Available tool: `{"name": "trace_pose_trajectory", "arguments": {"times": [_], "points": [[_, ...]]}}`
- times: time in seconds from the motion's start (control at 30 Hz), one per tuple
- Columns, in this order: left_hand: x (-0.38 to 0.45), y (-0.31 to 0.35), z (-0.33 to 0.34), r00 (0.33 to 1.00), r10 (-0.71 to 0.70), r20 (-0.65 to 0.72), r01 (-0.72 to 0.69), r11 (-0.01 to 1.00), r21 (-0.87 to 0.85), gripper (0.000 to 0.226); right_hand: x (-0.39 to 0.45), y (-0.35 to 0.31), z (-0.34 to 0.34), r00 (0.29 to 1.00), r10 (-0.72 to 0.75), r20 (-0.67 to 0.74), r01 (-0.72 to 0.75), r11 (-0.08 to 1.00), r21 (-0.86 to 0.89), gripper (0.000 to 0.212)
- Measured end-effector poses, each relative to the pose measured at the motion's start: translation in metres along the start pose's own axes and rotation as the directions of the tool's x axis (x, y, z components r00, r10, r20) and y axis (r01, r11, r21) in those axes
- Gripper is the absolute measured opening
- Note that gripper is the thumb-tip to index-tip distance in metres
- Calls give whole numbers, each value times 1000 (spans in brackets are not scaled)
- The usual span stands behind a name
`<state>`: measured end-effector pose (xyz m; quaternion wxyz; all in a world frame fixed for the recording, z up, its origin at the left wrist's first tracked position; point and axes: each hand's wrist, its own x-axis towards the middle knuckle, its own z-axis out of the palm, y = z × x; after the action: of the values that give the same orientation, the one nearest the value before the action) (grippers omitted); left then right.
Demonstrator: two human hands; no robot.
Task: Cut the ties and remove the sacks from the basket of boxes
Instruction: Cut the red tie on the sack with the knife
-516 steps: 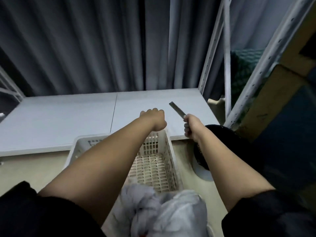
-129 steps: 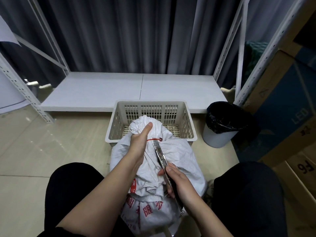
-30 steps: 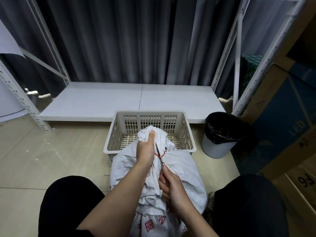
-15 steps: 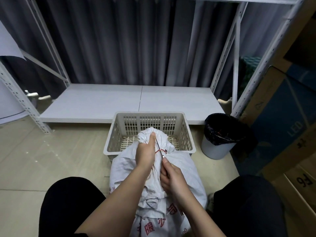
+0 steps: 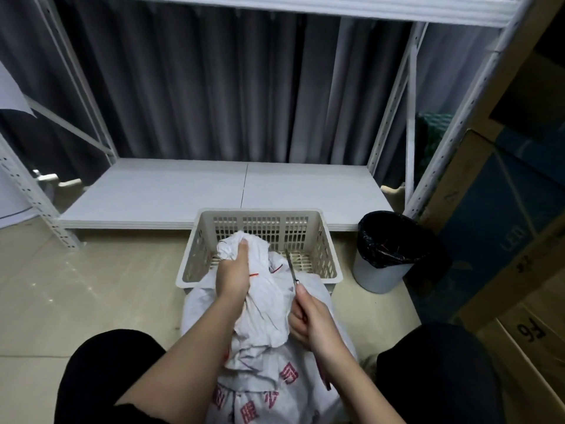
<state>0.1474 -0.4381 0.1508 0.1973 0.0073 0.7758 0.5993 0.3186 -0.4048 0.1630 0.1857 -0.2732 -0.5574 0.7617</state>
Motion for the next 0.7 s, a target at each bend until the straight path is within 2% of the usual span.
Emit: {"name": "trace_pose_trajectory", "arguments": {"times": [0.07, 0.13, 0.23, 0.3, 0.4, 0.43, 0.53, 0.6, 0.63, 0.67, 0.7], "points": [[-1, 1, -2, 1000, 12, 22, -12, 1000, 19, 40, 5, 1, 3, 1000, -2, -3, 2, 1000, -9, 42], [-3, 6, -7, 996, 40, 84, -36, 998, -47, 34, 10, 5, 1, 1000, -11, -17, 11, 1000, -9, 42], [-12, 7, -9, 953, 106, 282, -88, 993, -74, 27, 17, 10, -1, 998, -28, -54, 25, 999, -40, 44], [-14, 2, -11, 902, 155, 403, -122, 987, -106, 48, 19, 10, -1, 996, -24, -84, 20, 999, -50, 45], [-18, -7, -17, 848, 210, 487, -180, 978, -108, 90, 19, 4, -3, 993, 16, -114, -13, 1000, 24, 46], [-21, -10, -18, 829, 217, 515, -204, 975, -83, 98, 19, 2, -3, 992, 26, -124, -22, 999, 36, 46], [-24, -14, -23, 777, 184, 602, -216, 976, -19, 92, 21, -2, -4, 990, 24, -138, -21, 1000, 22, 47], [-22, -13, -30, 763, 181, 621, -292, 953, 80, 96, 23, -5, -6, 991, 22, -134, -18, 999, 30, 46], [-21, -9, -35, 759, 199, 619, -399, 895, 201, 94, 24, -6, -7, 991, 20, -132, -17, 1000, 26, 46], [-19, -3, -42, 762, 242, 601, -530, 766, 363, 96, 25, -7, -9, 991, 17, -132, -16, 1000, 13, 46], [-15, 3, -49, 753, 306, 583, -633, 579, 514, 101, 25, -8, -10, 991, 17, -135, -18, 1000, 0, 46]]}}
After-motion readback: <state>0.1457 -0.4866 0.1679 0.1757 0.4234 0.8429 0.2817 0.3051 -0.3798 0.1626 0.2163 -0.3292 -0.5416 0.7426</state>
